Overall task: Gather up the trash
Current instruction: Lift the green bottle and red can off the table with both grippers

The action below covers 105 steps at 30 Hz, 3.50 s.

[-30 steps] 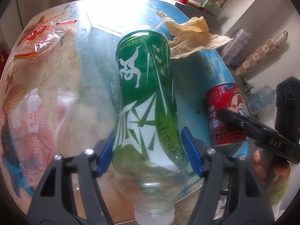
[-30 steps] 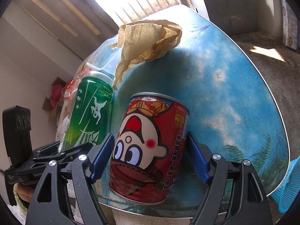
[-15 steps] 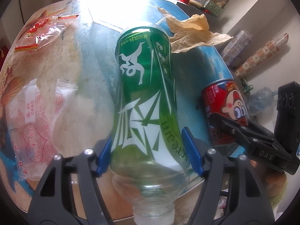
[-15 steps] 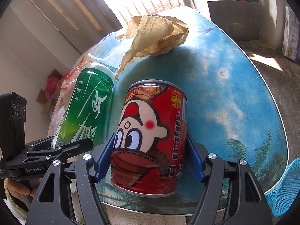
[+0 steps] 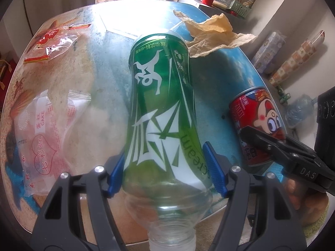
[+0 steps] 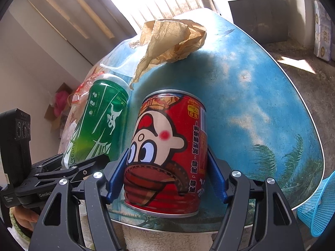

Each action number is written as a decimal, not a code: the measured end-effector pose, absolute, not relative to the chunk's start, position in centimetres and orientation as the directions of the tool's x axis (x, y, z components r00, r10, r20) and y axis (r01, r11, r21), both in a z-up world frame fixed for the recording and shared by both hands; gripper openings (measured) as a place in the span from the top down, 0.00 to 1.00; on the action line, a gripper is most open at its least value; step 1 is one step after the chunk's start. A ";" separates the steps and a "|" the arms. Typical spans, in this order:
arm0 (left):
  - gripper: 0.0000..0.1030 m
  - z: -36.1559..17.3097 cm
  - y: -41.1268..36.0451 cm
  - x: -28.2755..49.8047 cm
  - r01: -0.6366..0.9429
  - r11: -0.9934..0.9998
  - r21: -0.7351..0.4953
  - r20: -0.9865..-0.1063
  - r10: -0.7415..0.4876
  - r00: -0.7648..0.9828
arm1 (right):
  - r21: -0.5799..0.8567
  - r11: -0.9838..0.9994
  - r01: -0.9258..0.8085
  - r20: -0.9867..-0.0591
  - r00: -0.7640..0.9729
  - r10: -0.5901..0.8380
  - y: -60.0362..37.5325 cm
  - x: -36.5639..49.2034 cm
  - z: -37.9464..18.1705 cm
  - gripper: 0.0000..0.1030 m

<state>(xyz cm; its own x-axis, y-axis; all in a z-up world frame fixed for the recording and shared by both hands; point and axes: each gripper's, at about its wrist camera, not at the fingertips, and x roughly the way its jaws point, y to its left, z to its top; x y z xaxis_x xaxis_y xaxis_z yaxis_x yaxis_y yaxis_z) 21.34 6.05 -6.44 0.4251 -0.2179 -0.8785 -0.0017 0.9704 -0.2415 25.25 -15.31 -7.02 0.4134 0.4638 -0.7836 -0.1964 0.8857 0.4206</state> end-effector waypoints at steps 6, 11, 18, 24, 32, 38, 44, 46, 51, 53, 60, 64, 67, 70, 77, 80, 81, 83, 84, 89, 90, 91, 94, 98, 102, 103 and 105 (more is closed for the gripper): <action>0.37 -5.9 5.9 20.8 -0.004 0.975 -0.222 -0.874 -0.197 0.445 | 0.439 0.879 -0.186 -0.779 0.409 0.475 -15.7 24.7 -7.0 0.35; 0.37 -4.9 6.0 20.6 0.006 0.978 -0.207 -0.862 -0.186 0.471 | 0.441 0.879 -0.182 -0.776 0.414 0.476 -15.6 24.4 -6.7 0.35; 0.37 -3.6 6.5 20.2 0.017 0.979 -0.203 -0.848 -0.185 0.497 | 0.446 0.876 -0.184 -0.769 0.422 0.480 -15.6 24.1 -6.1 0.35; 0.37 -2.6 6.8 19.4 0.022 0.981 -0.195 -0.835 -0.178 0.521 | 0.449 0.874 -0.187 -0.764 0.427 0.484 -15.4 24.2 -5.8 0.36; 0.37 -1.9 6.8 18.7 0.025 0.983 -0.182 -0.825 -0.166 0.540 | 0.456 0.869 -0.192 -0.757 0.430 0.492 -15.2 24.2 -5.5 0.36; 0.37 -2.4 6.7 18.5 0.024 0.981 -0.191 -0.834 -0.175 0.523 | 0.419 0.883 -0.211 -0.787 0.400 0.469 -14.7 24.1 -5.8 0.36; 0.37 -4.0 6.4 19.0 0.030 0.977 -0.209 -0.855 -0.197 0.480 | 0.403 0.892 -0.203 -0.815 0.364 0.451 -14.1 24.0 -6.7 0.36; 0.37 -4.4 6.4 19.0 0.031 0.977 -0.210 -0.859 -0.199 0.472 | 0.394 0.896 -0.205 -0.821 0.361 0.443 -13.8 24.0 -6.8 0.36; 0.37 -5.1 6.5 19.4 0.028 0.977 -0.210 -0.864 -0.199 0.462 | 0.383 0.903 -0.197 -0.829 0.359 0.430 -13.4 24.5 -7.2 0.36; 0.37 -5.3 6.6 19.5 0.025 0.977 -0.212 -0.867 -0.200 0.456 | 0.387 0.901 -0.194 -0.823 0.368 0.433 -13.3 24.6 -7.3 0.37; 0.37 -6.1 6.6 20.1 0.024 0.974 -0.227 -0.873 -0.214 0.438 | 0.439 0.882 -0.174 -0.799 0.374 0.471 -14.1 24.9 -7.6 0.38; 0.36 -6.4 7.0 20.9 0.004 0.966 -0.257 -0.876 -0.234 0.422 | 0.434 0.884 -0.175 -0.799 0.378 0.467 -14.1 24.9 -7.5 0.38; 0.36 -6.6 7.1 21.3 -0.004 0.962 -0.273 -0.875 -0.246 0.416 | 0.433 0.884 -0.176 -0.797 0.382 0.467 -14.1 24.8 -7.5 0.38; 0.37 -6.8 7.3 21.5 -0.012 0.960 -0.279 -0.872 -0.248 0.422 | 0.439 0.882 -0.172 -0.794 0.384 0.471 -14.1 24.7 -7.5 0.38; 0.37 -6.2 6.8 20.9 -0.006 0.966 -0.260 -0.862 -0.229 0.452 | 0.459 0.874 -0.159 -0.785 0.388 0.482 -14.6 24.5 -7.5 0.38; 0.38 -5.6 6.6 20.7 0.002 0.970 -0.245 -0.855 -0.217 0.470 | 0.466 0.871 -0.156 -0.782 0.388 0.488 -14.7 24.5 -7.5 0.38; 0.38 -5.4 6.6 20.6 0.004 0.970 -0.241 -0.854 -0.214 0.475 | 0.466 0.871 -0.155 -0.781 0.389 0.488 -14.7 24.4 -7.5 0.38; 0.38 -5.0 6.6 20.4 0.007 0.972 -0.236 -0.850 -0.210 0.483 | 0.469 0.869 -0.155 -0.779 0.392 0.490 -14.8 24.4 -7.4 0.38; 0.38 -4.9 6.7 20.2 0.009 0.973 -0.233 -0.848 -0.207 0.488 | 0.471 0.868 -0.154 -0.777 0.394 0.491 -14.9 24.3 -7.3 0.38; 0.38 -4.0 6.8 19.7 0.017 0.976 -0.218 -0.837 -0.196 0.510 | 0.477 0.865 -0.157 -0.767 0.406 0.497 -15.1 24.1 -6.9 0.38; 0.38 -3.8 6.8 19.6 0.019 0.977 -0.214 -0.835 -0.193 0.515 | 0.479 0.864 -0.157 -0.765 0.407 0.498 -15.2 24.0 -6.9 0.38; 0.38 -3.5 6.9 19.3 0.021 0.978 -0.210 -0.832 -0.190 0.521 | 0.481 0.863 -0.157 -0.763 0.409 0.500 -15.3 23.9 -6.8 0.38; 0.38 -2.9 7.0 18.9 0.026 0.979 -0.203 -0.826 -0.185 0.533 | 0.485 0.860 -0.159 -0.759 0.412 0.504 -15.5 23.8 -6.6 0.38; 0.38 -2.4 7.0 18.4 0.028 0.979 -0.201 -0.819 -0.184 0.543 | 0.488 0.857 -0.165 -0.756 0.411 0.509 -15.5 23.5 -6.4 0.38; 0.38 -1.9 7.1 17.8 0.030 0.980 -0.198 -0.813 -0.182 0.553 | 0.486 0.857 -0.170 -0.755 0.413 0.510 -15.5 23.3 -6.2 0.38; 0.38 -1.8 7.1 17.7 0.031 0.979 -0.200 -0.812 -0.183 0.555 | 0.485 0.857 -0.171 -0.754 0.414 0.510 -15.4 23.3 -6.1 0.38; 0.38 -1.6 7.0 17.6 0.034 0.979 -0.199 -0.808 -0.183 0.559 | 0.485 0.857 -0.175 -0.752 0.416 0.511 -15.4 23.1 -5.9 0.38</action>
